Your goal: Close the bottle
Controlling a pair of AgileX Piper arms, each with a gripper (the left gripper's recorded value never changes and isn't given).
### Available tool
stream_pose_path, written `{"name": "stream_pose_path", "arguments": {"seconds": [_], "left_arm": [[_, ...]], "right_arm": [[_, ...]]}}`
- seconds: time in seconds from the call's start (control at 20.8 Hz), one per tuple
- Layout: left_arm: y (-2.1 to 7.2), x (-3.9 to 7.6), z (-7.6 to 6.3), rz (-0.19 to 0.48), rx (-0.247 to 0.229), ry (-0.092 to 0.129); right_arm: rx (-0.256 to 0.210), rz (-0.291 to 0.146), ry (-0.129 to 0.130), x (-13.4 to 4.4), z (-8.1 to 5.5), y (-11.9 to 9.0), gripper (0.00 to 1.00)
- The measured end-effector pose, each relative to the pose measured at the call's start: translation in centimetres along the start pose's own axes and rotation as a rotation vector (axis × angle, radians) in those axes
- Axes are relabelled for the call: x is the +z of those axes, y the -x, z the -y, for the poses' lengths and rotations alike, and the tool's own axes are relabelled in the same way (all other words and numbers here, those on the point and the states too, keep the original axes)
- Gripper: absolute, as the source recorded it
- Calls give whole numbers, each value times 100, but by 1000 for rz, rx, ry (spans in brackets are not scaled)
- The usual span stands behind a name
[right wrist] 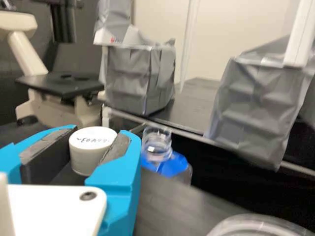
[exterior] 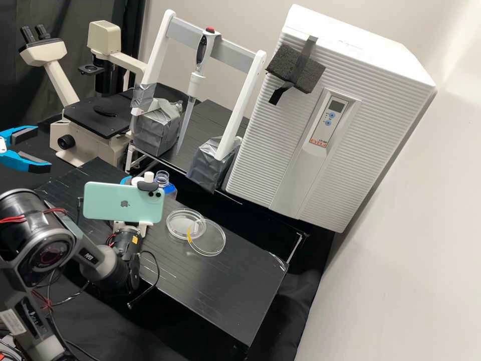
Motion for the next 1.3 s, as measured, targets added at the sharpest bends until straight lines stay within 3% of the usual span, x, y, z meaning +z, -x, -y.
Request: {"name": "stream_pose_path", "arguments": {"seconds": [0.24,0.48,0.72,0.96,1.06,1.15,1.3], "left_arm": [[0,0,0,0,0,0],[0,-1,-1,-2,1,-1],[0,-11,-6,-12,7,-10],[-2,-8,-3,-10,5,-9],[-2,-8,-3,-10,5,-9],[-5,0,-1,-6,4,-17],[-8,9,2,-2,3,-33]], "right_arm": [[80,-13,-5,-51,-140,-243,0],[75,21,-2,-7,-133,-461,0],[59,26,3,35,-96,-600,0],[69,57,-1,106,-97,-654,0],[66,62,10,125,-94,-671,0],[68,60,24,121,-105,-679,0],[71,59,24,120,-111,-683,0]]}}
